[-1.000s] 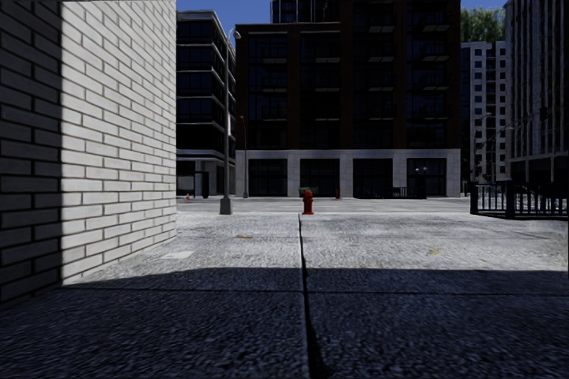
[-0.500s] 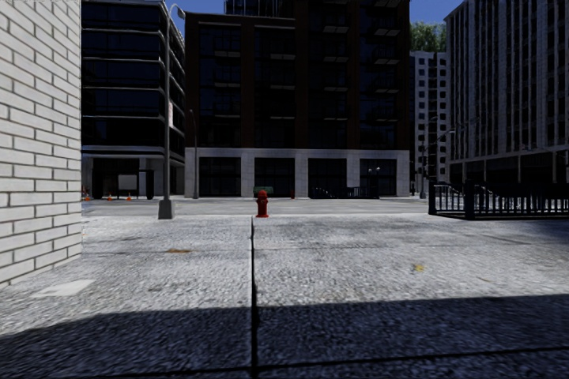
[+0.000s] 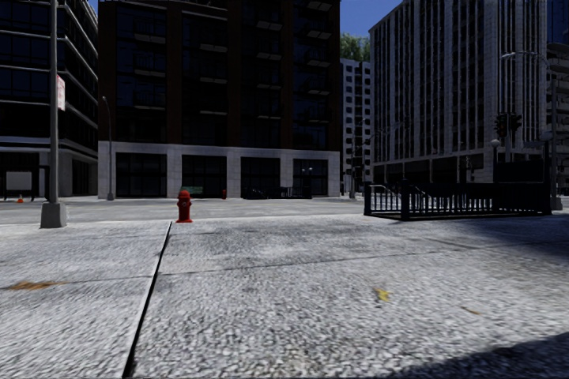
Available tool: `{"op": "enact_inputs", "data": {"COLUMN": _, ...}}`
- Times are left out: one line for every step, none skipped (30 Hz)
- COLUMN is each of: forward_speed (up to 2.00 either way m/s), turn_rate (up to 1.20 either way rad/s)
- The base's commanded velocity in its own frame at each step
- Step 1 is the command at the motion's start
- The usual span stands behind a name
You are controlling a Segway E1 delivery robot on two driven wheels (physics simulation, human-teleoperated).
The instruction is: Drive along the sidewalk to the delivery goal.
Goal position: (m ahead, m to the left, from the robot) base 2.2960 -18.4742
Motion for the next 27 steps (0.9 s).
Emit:
{"op": "enact_inputs", "data": {"forward_speed": 2.0, "turn_rate": -0.55}}
{"op": "enact_inputs", "data": {"forward_speed": 2.0, "turn_rate": -0.55}}
{"op": "enact_inputs", "data": {"forward_speed": 2.0, "turn_rate": -0.55}}
{"op": "enact_inputs", "data": {"forward_speed": 2.0, "turn_rate": -0.55}}
{"op": "enact_inputs", "data": {"forward_speed": 2.0, "turn_rate": -0.55}}
{"op": "enact_inputs", "data": {"forward_speed": 2.0, "turn_rate": -0.55}}
{"op": "enact_inputs", "data": {"forward_speed": 2.0, "turn_rate": -0.55}}
{"op": "enact_inputs", "data": {"forward_speed": 2.0, "turn_rate": -0.55}}
{"op": "enact_inputs", "data": {"forward_speed": 2.0, "turn_rate": -0.55}}
{"op": "enact_inputs", "data": {"forward_speed": 2.0, "turn_rate": -0.55}}
{"op": "enact_inputs", "data": {"forward_speed": 2.0, "turn_rate": -0.55}}
{"op": "enact_inputs", "data": {"forward_speed": 2.0, "turn_rate": -0.55}}
{"op": "enact_inputs", "data": {"forward_speed": 2.0, "turn_rate": -0.55}}
{"op": "enact_inputs", "data": {"forward_speed": 2.0, "turn_rate": -0.55}}
{"op": "enact_inputs", "data": {"forward_speed": 2.0, "turn_rate": -0.55}}
{"op": "enact_inputs", "data": {"forward_speed": 2.0, "turn_rate": -0.55}}
{"op": "enact_inputs", "data": {"forward_speed": 2.0, "turn_rate": -0.55}}
{"op": "enact_inputs", "data": {"forward_speed": 2.0, "turn_rate": -0.55}}
{"op": "enact_inputs", "data": {"forward_speed": 2.0, "turn_rate": -0.55}}
{"op": "enact_inputs", "data": {"forward_speed": 2.0, "turn_rate": -0.55}}
{"op": "enact_inputs", "data": {"forward_speed": 2.0, "turn_rate": -0.55}}
{"op": "enact_inputs", "data": {"forward_speed": 2.0, "turn_rate": -0.55}}
{"op": "enact_inputs", "data": {"forward_speed": 2.0, "turn_rate": -0.55}}
{"op": "enact_inputs", "data": {"forward_speed": 2.0, "turn_rate": -0.55}}
{"op": "enact_inputs", "data": {"forward_speed": 2.0, "turn_rate": -0.55}}
{"op": "enact_inputs", "data": {"forward_speed": 2.0, "turn_rate": -0.55}}
{"op": "enact_inputs", "data": {"forward_speed": 2.0, "turn_rate": -0.55}}
